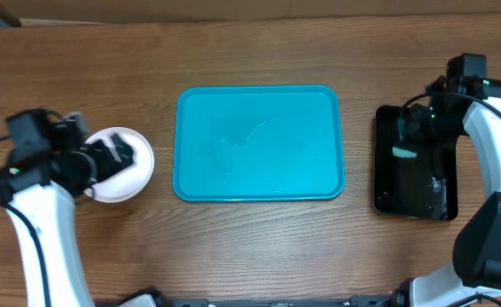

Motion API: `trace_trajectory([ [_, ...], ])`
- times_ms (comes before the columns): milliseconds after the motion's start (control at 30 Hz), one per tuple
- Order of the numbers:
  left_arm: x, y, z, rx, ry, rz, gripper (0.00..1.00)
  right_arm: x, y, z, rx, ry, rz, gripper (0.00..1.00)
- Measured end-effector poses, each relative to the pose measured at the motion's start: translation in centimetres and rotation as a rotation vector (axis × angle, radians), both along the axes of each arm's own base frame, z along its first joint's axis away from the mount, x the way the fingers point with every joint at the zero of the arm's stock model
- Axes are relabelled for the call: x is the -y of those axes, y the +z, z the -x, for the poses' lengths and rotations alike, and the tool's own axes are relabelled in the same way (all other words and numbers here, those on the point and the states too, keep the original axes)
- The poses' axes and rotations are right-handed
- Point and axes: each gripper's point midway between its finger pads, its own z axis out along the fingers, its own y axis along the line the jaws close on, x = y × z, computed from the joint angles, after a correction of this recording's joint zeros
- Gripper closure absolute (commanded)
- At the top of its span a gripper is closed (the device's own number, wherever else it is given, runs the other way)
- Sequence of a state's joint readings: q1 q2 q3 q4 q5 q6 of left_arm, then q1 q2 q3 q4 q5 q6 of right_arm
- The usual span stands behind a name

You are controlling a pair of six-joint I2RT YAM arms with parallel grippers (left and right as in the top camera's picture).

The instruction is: Clean dirty plates on tray and stack at the side

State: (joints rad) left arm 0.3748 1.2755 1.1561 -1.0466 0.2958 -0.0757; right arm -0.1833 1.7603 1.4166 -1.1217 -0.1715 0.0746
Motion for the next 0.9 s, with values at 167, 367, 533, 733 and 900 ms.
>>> trace_trajectory([
  [167,5.6,1.2,3.4,-0.043,-0.199,-0.022,0.00,-0.8,0.4,-1.3,0.064,0.029,-0.045,0.96],
  [367,7.2,0.7,5.2,-0.115,-0.263,-0.028,0.00,-0.6,-0.5,-1.4,0.039,-0.006,-0.081,0.96],
  [533,7.1,0.7,5.2,-0.115,-0.261,-0.034,0.01,1.0,-3.5,-1.1,-0.046,-0.071,-0.105,0.96],
  [733,7.0,0.7,5.0,-0.109,-0.259,-0.039,0.00,2.0,-5.3,-0.6,-0.091,-0.125,-0.161,0.96],
  [900,7.0,0.7,5.0,-0.108,-0.259,-0.039,0.00,1.8,-8.1,-0.3,-0.158,-0.164,-0.276,0.96],
])
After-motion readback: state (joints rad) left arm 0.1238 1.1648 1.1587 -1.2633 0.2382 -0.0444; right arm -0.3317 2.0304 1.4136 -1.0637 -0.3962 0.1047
